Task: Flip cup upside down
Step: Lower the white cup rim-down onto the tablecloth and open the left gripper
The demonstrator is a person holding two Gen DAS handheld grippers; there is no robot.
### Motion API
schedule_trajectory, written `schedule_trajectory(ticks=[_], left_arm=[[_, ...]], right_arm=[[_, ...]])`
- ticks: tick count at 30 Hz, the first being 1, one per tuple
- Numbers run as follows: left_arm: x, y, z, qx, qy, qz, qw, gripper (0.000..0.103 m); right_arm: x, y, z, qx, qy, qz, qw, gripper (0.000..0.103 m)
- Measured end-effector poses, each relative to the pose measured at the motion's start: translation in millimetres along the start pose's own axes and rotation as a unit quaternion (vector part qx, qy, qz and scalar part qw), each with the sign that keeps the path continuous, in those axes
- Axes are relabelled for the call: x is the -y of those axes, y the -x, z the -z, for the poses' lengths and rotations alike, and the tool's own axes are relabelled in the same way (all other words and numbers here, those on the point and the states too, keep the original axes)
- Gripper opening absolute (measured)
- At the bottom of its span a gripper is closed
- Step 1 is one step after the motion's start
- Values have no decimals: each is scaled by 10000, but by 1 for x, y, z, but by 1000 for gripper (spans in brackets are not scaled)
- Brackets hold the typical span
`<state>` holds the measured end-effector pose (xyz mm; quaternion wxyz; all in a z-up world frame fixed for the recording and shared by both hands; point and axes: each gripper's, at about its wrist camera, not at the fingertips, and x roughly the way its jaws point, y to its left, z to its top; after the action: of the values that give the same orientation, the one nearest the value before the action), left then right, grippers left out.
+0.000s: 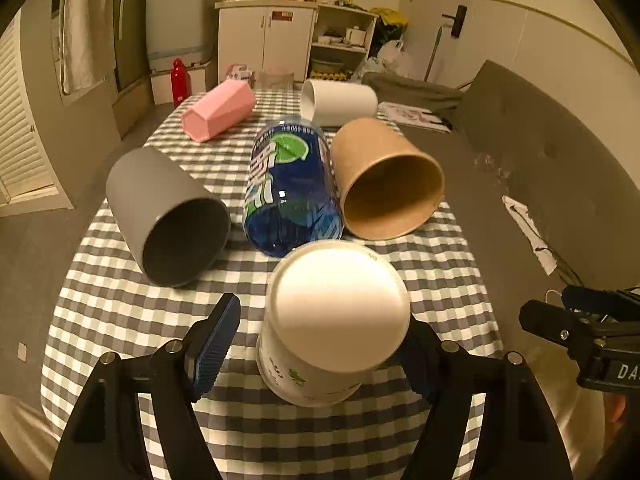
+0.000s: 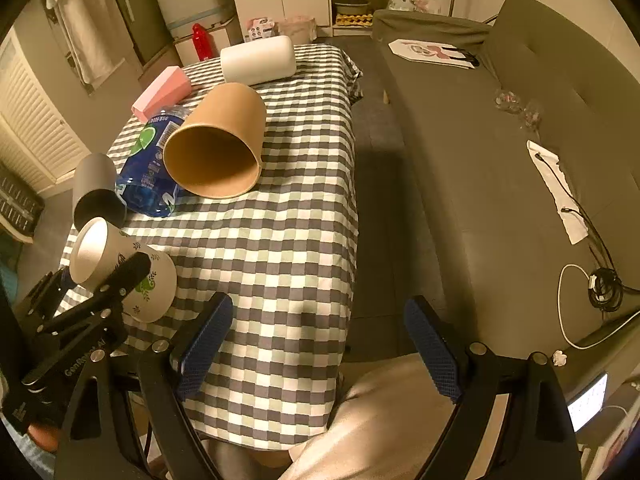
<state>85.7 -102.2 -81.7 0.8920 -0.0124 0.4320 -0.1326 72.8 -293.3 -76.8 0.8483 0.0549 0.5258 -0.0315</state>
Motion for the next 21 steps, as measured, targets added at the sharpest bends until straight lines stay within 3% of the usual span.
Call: schedule_trajectory(ticks=[6, 14, 21], left_arm=[[3, 18, 0, 109, -264, -164, 9995, 86], [-5, 75, 10, 778, -496, -337, 9952, 87], [-37, 110, 33, 1238, -208, -526, 9907, 88]], right_arm=[[-4, 19, -4, 293, 43, -51, 9995, 88], [-22, 58, 9, 1338, 149, -326, 9904, 88], [-46, 65, 42, 1827, 278, -454, 9817, 88]])
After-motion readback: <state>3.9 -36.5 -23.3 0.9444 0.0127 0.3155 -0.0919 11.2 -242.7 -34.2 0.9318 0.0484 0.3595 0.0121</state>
